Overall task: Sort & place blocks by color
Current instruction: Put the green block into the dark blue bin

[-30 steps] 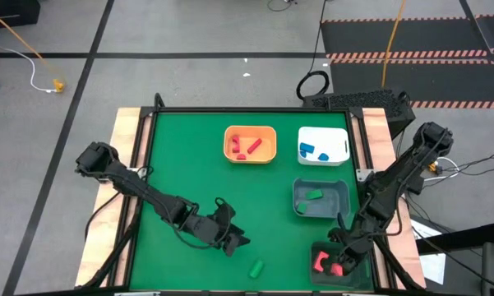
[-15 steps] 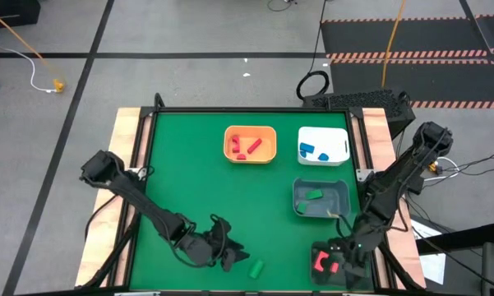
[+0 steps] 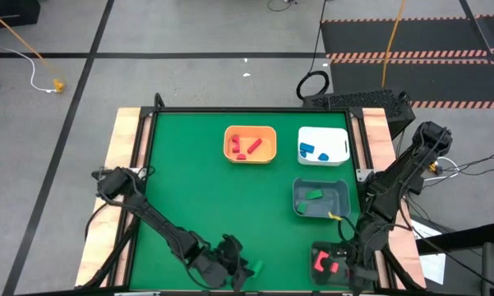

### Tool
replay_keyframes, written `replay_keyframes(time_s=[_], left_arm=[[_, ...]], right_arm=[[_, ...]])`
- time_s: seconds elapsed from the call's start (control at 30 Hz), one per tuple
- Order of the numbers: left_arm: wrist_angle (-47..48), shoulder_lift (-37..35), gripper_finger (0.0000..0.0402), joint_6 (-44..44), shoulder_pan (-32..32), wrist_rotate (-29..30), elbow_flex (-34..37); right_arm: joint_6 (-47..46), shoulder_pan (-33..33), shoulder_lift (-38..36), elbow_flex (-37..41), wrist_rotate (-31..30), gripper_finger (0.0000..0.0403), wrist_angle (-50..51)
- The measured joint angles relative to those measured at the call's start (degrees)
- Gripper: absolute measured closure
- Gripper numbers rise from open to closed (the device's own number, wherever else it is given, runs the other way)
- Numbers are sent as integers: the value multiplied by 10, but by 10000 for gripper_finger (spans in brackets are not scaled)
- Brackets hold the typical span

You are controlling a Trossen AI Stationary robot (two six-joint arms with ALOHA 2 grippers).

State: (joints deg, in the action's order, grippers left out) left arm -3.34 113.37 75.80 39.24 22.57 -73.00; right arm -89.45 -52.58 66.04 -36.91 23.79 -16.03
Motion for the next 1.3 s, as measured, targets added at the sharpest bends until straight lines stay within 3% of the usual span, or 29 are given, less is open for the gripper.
replay_keyframes(time_s=[0.3,0.67,1.1,1.3], left_arm=[[170,56,161,-84,-3,-4,-142],[201,62,161,-171,-10,-17,-153],[195,83,161,-604,-11,-30,-152],[191,89,161,-707,-15,-30,-152]], right_arm=[[22,0,0,0,2,176,5],[33,0,0,0,3,176,23],[36,0,0,0,-4,177,50],[39,1,0,0,-37,177,57]])
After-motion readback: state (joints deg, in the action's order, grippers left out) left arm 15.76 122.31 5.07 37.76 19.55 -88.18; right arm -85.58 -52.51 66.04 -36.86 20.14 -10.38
